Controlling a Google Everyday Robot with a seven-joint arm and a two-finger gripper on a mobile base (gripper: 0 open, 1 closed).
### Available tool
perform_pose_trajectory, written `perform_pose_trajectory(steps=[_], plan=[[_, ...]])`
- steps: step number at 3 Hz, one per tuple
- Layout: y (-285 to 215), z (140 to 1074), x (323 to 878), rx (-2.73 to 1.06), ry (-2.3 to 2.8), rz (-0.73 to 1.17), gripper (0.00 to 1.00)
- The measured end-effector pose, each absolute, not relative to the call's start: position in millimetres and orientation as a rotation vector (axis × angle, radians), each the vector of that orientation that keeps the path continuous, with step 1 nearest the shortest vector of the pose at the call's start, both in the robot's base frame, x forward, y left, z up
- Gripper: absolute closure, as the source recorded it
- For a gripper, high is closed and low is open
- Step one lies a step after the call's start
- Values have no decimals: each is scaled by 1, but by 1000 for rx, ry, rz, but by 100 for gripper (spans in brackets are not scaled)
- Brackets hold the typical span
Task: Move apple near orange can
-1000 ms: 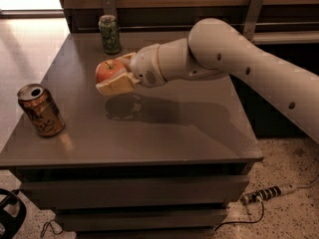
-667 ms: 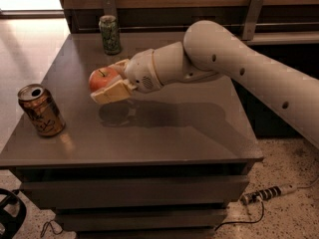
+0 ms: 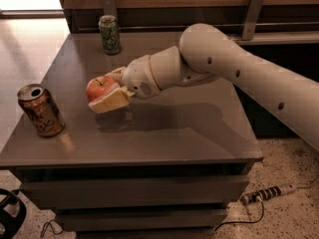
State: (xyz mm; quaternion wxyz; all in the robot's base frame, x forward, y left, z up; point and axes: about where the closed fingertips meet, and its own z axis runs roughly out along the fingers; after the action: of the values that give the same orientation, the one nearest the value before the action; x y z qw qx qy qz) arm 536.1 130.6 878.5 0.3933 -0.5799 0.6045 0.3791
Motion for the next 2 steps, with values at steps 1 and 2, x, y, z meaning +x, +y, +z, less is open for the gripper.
perform_pose_trajectory(steps=[1,2], plan=[[132,876,536,-1463,1552,957,100],[135,865,533,-1467,1620,935,100]])
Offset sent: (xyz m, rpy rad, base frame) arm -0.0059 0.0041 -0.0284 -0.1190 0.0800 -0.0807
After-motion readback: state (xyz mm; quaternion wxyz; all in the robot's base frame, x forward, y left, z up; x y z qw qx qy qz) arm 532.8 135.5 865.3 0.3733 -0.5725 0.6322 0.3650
